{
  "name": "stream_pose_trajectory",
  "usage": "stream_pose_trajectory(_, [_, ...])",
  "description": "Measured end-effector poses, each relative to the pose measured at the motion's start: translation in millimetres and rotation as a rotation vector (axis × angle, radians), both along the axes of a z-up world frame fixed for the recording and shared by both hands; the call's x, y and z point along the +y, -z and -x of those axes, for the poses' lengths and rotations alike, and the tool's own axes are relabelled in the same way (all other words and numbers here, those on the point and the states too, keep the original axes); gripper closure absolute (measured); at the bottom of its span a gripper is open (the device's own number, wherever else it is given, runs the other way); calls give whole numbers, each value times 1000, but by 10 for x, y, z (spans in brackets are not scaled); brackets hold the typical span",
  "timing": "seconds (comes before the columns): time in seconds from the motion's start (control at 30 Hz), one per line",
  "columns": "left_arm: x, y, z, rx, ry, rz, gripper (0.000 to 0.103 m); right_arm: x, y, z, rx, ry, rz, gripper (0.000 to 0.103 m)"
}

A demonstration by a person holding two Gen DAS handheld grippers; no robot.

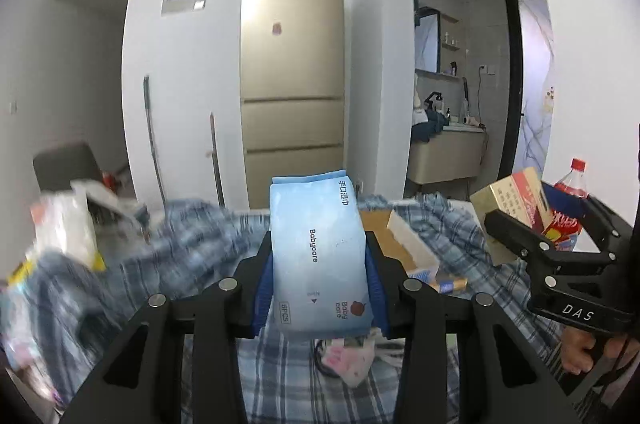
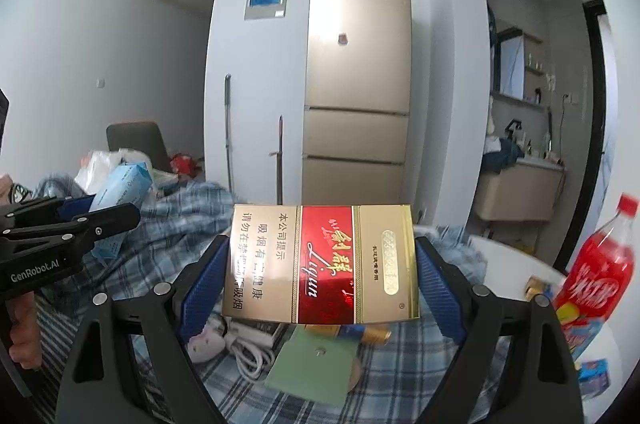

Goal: Organize soft objects
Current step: 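Carry both packs over the white box and release them inside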

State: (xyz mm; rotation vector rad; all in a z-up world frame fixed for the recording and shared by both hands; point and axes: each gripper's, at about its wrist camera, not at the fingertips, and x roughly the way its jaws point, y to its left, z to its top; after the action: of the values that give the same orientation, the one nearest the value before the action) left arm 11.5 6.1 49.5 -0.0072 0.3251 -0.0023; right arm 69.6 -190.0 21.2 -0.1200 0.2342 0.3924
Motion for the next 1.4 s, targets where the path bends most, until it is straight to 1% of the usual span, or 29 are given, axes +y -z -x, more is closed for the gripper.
stream_pose_trajectory(0.07, [-59,-176,8,-31,10,-11,61,-21,-155,29,-35,11,-9,15])
stream_pose_trajectory(0.2, [-177,-498,-27,-97,21,-11,61,-67,-460,-44,-57,34,-56,15])
stream_pose_trajectory(0.3, [-243,-697,-154,-138,18,6,61,-80,-703,-183,-76,64,-77,15])
stream_pose_trajectory(0.37, [-299,-812,-330,-175,-15,6,61,-53,-849,-314,-86,95,-82,15])
stream_pose_trajectory(0.43, [-314,-882,-537,-175,-14,23,60,11,-972,-468,-98,130,-56,15])
stream_pose_trajectory(0.5, [-298,-960,-775,-163,-9,50,60,70,-1064,-675,-76,136,-38,15])
stream_pose_trajectory(0.57, [-259,-1003,-954,-152,-12,67,61,95,-1108,-917,-24,126,-60,15])
stream_pose_trajectory(0.67, [-199,-1019,-1143,-117,-19,76,61,100,-1125,-1142,1,152,-97,15])
stream_pose_trajectory(0.73, [-150,-975,-1205,-94,-21,80,61,81,-1097,-1238,18,164,-116,15])
stream_pose_trajectory(0.83, [-46,-828,-1317,-53,-26,76,61,17,-962,-1337,53,161,-156,15])
stream_pose_trajectory(0.93, [47,-683,-1445,-10,-34,82,61,25,-776,-1450,93,162,-134,15])
stream_pose_trajectory(1.03, [140,-522,-1609,53,-38,99,61,38,-610,-1551,136,169,-113,15])
stream_pose_trajectory(1.13, [231,-335,-1793,133,-71,94,61,56,-466,-1643,189,165,-90,15])
stream_pose_trajectory(1.2, [308,-178,-1939,212,-58,123,61,57,-362,-1705,239,155,-85,15])
stream_pose_trajectory(1.23, [311,-94,-1973,238,-53,129,61,59,-303,-1749,269,146,-83,15])
stream_pose_trajectory(1.33, [319,106,-2120,323,-51,110,61,73,-138,-1856,345,118,-83,15])
stream_pose_trajectory(1.4, [343,220,-2210,398,-26,127,61,92,-31,-1914,389,110,-72,15])
